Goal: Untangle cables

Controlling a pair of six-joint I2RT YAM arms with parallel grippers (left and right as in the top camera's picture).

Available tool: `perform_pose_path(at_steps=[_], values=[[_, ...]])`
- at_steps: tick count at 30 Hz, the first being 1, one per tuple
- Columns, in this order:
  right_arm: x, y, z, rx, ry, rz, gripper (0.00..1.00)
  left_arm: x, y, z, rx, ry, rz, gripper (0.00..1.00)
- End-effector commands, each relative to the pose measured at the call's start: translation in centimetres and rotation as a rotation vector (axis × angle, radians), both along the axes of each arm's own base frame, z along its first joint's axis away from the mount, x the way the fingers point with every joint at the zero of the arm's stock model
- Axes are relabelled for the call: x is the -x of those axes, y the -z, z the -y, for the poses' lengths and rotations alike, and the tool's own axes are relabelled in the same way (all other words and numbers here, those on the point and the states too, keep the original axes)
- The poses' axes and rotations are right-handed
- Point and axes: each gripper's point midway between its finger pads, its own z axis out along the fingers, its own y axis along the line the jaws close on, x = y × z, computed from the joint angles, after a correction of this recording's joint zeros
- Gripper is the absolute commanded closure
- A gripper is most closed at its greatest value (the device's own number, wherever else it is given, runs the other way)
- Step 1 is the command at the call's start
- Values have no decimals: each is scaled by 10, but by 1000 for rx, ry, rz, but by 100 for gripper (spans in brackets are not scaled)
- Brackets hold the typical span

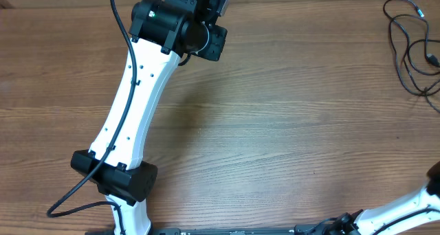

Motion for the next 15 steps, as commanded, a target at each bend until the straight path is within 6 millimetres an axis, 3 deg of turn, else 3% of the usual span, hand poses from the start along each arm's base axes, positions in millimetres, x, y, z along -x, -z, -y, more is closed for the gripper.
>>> perform_pose_path(at_steps=[1, 4, 6, 10, 15], values=[[-15, 42, -32, -404, 144, 235, 96, 3, -12, 2, 17, 26, 28, 72], [-33, 53, -72, -663, 51, 327, 96, 7, -10, 4, 27, 36, 10, 72], [-36, 57, -88, -765, 34, 359, 96, 8, -9, 4, 25, 37, 1, 72], [-35, 80, -96, -828, 72, 359, 96, 11, -7, 3, 19, 37, -13, 73], [-19, 131, -97, -869, 133, 346, 96, 12, -7, 2, 17, 37, -17, 73]])
